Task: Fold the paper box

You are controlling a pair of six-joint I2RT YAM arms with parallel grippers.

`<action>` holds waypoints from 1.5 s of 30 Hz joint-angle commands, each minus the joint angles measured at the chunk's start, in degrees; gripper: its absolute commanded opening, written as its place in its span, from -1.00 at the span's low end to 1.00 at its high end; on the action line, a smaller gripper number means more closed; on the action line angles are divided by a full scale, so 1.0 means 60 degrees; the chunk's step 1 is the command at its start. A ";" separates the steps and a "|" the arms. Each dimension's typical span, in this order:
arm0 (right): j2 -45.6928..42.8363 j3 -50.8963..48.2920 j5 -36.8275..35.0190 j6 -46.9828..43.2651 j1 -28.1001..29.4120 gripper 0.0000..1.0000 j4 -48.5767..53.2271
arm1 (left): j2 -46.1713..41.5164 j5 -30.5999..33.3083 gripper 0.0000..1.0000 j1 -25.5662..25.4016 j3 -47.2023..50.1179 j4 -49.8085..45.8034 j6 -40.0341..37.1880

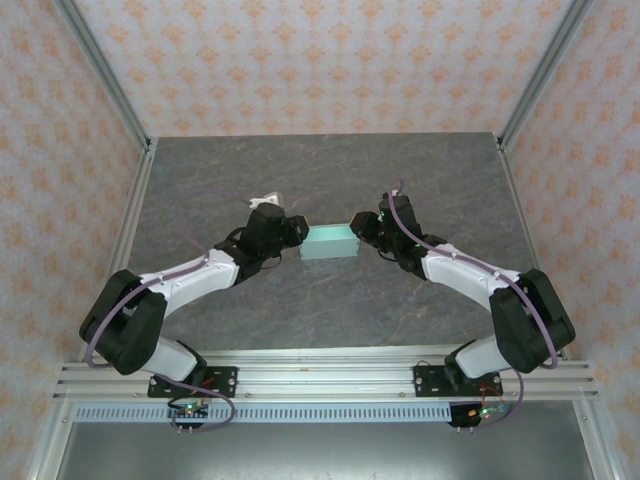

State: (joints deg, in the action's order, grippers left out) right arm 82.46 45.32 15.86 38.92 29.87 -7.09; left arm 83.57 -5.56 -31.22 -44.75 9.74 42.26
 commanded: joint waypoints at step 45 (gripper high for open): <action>0.0936 0.0489 -0.0434 -0.1841 0.0080 -0.45 0.3646 | 0.0417 0.0329 -0.49 -0.0011 0.1166 -0.0760 -0.0401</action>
State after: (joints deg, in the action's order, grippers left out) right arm 84.44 48.60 15.62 31.79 29.98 -1.06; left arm 84.95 -6.63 -31.24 -38.24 22.74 43.57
